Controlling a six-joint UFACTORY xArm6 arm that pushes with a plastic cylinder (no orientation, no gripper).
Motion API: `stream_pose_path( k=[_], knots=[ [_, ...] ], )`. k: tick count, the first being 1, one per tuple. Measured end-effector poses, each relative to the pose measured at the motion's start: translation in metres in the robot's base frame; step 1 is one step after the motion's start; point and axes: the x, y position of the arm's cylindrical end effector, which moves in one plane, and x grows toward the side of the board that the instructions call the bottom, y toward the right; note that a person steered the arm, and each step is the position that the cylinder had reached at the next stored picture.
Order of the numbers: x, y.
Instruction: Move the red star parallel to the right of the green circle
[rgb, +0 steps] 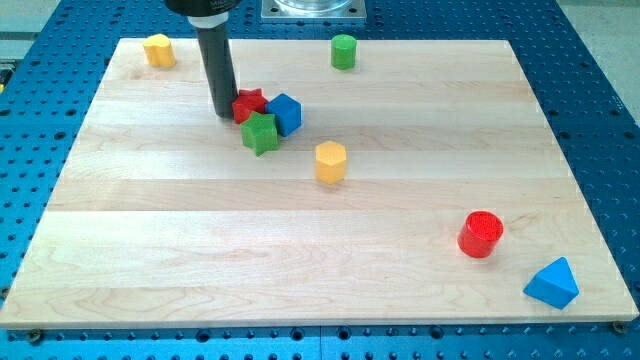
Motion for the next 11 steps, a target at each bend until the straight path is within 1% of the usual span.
stream_pose_path(
  k=[1, 2, 3, 4, 5, 6, 7, 8, 9, 10, 11],
  knots=[
    [-0.001, 0.034],
    [0.002, 0.011],
    [0.017, -0.043],
    [0.043, -0.062],
    [0.032, 0.021],
    [-0.003, 0.086],
    [-0.032, 0.137],
    [-0.038, 0.1],
    [-0.054, 0.131],
    [-0.058, 0.223],
    [-0.061, 0.232]
  ],
)
